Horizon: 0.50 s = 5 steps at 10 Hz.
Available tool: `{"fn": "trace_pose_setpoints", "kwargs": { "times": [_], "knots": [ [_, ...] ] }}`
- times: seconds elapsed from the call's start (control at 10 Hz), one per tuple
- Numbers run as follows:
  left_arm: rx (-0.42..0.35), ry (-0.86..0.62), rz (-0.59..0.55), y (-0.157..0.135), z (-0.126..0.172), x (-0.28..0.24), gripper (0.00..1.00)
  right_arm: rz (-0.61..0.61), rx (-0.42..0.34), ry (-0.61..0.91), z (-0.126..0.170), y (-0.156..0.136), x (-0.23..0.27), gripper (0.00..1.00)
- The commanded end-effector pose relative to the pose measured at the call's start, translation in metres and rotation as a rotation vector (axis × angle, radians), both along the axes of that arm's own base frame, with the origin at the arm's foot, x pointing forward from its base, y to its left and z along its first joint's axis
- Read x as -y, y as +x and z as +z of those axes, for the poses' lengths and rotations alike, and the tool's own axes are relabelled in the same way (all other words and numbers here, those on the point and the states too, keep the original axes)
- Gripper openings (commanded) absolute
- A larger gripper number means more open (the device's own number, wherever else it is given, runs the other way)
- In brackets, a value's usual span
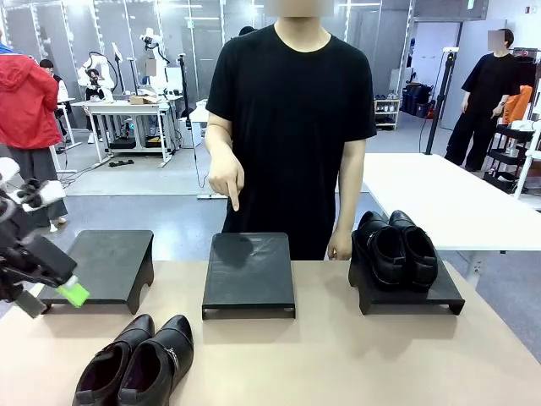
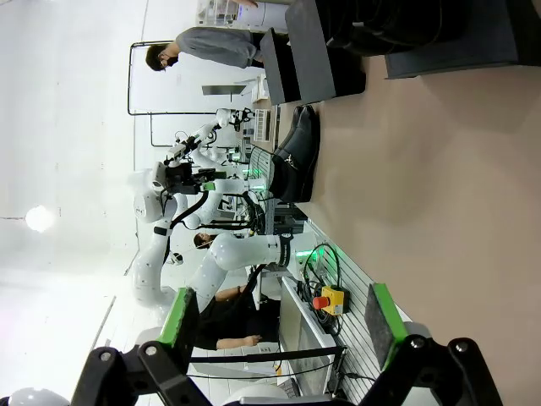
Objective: Place the shoes on the stand as instructed by the person.
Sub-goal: Pick up another pair of Shoes and place it on the Shoes Stand indicated by the person.
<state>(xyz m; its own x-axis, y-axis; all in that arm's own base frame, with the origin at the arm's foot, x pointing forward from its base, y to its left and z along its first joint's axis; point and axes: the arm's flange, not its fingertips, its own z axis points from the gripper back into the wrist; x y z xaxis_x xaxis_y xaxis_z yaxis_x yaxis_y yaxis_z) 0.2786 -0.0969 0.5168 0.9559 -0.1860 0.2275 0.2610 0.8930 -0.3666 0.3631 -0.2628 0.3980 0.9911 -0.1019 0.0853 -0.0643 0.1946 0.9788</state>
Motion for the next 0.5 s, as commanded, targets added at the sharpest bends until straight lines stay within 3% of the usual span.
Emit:
{"fn": "trace_pose_setpoints", "kwargs": {
  "times": [0.0,0.3,0.4],
  "knots": [
    [0.036,0.055,0.046,-0.008,-0.031,0.017,1.0,0.011,-0.001,-0.006,0.001,-0.003,-0.001,1.0],
    [0.029,0.029,0.024,-0.006,-0.042,0.016,1.0,0.011,-0.001,-0.006,0.001,-0.003,-0.001,1.0],
    [0.021,0.073,0.012,0.007,-0.013,0.029,1.0,0.011,-0.001,-0.006,0.001,-0.003,-0.001,1.0]
  ]
}}
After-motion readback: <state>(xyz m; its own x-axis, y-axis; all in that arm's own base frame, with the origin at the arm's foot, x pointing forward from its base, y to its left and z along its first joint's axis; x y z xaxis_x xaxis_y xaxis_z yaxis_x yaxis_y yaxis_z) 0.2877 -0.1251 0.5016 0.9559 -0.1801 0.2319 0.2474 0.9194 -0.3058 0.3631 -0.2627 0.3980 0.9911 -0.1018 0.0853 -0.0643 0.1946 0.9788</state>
